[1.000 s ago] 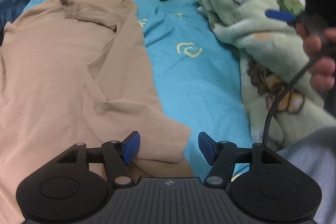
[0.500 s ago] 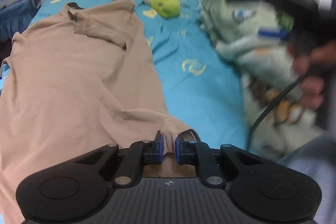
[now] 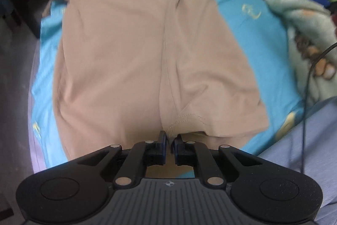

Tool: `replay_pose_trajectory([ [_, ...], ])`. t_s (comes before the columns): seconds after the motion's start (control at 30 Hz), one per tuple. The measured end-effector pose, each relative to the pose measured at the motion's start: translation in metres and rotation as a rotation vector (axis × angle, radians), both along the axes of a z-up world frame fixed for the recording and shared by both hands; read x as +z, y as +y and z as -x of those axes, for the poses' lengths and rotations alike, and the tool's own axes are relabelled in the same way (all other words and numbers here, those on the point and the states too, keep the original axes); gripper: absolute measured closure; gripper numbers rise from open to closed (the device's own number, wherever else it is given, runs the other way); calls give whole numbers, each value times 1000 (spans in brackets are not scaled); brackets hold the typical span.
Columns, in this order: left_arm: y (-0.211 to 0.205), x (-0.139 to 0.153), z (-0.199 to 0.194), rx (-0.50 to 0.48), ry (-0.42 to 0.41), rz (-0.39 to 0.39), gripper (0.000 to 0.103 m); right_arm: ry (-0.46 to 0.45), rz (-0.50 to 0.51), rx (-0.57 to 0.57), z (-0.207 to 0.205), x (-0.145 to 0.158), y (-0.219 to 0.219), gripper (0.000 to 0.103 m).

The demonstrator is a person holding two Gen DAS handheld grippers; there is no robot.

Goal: Fold clothes

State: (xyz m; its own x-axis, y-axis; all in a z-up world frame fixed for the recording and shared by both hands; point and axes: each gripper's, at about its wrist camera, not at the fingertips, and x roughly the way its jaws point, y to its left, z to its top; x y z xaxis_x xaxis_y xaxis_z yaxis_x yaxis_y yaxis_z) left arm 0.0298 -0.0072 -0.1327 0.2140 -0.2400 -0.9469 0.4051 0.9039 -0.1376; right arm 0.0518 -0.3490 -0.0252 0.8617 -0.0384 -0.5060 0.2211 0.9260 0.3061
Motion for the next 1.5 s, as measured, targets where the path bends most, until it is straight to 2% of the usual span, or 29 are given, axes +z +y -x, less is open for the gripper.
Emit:
replay_pose_trajectory([
  [0.07,2,2,-1,1,-3,23,91,5,8,9,0,0,4,0],
  [0.1,4,7,0,5,-18,42,84,6,10,14,0,0,6,0],
  [0.2,13,22,1,28,-71,92,50,6,12,26,-2,0,10,0],
  [0.23,17,27,1,36,-88,111,43,6,10,31,-3,0,10,0],
  [0.4,20,39,-9,144,-122,182,29,9,3,56,-5,-1,16,0],
  [0.53,7,34,-22,240,-142,216,29,-11,-34,86,-5,-2,17,2],
  [0.63,0,23,-27,262,-162,226,29,-28,-97,131,-14,-5,20,6],
  [0.67,-2,20,-27,260,-166,219,29,-31,-119,143,-20,-6,22,8],
  [0.73,-5,14,-25,242,-170,192,30,-13,-159,157,-42,-11,27,27],
  [0.87,-10,1,-21,206,-177,141,32,36,-188,185,-97,-34,47,30],
  [0.97,-13,-10,-19,175,-145,150,36,30,-131,255,-136,-47,71,32],
  [1.13,-26,-18,-13,96,-163,103,45,26,70,346,-195,-71,105,32],
  [1.27,-30,-19,-14,82,-173,92,48,59,168,396,-222,-96,119,32],
  [1.37,-29,-20,-14,91,-179,81,57,105,168,381,-235,-115,119,33],
  [1.47,-27,-18,-12,104,-186,72,73,112,175,380,-239,-124,119,33],
  [1.5,-26,-16,-12,109,-184,77,82,107,175,380,-241,-125,120,36],
])
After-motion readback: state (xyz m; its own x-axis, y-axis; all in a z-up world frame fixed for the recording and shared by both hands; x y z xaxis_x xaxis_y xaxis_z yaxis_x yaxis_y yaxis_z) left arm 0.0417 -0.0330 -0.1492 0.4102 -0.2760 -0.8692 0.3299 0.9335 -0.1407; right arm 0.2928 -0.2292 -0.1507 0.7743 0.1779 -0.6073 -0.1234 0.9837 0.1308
